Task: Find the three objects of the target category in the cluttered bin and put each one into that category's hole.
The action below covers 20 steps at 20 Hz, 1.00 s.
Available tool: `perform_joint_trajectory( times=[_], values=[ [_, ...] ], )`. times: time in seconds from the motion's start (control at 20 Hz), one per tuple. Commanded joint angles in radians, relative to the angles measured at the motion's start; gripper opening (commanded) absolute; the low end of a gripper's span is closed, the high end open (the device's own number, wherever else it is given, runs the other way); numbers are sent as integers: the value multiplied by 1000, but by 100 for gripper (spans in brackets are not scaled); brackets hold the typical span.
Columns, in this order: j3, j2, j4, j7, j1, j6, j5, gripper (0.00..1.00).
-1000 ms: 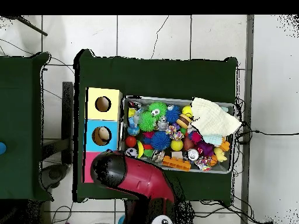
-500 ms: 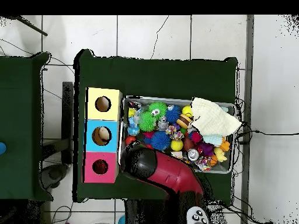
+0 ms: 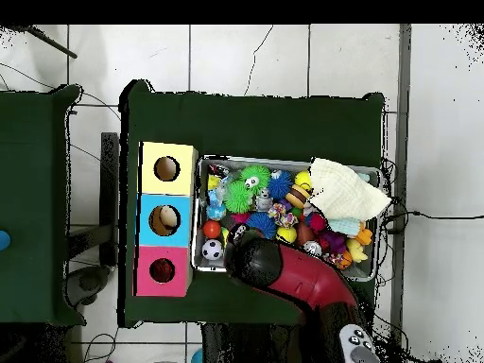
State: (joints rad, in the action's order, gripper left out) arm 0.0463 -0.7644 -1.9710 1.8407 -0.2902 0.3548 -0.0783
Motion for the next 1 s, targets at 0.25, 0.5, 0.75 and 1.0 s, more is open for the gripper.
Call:
perform_joint_trajectory(
  times=[0.25, 0.5, 0.75, 1.0],
  values=[
    [-173, 123, 36, -97, -210, -128, 245, 0],
    [-177, 174, 65, -96, -278, -130, 336, 0],
    [-237, 136, 63, -141, -372, -59, 407, 0],
    [-266, 96, 53, -136, -412, -25, 463, 0]
  ],
)
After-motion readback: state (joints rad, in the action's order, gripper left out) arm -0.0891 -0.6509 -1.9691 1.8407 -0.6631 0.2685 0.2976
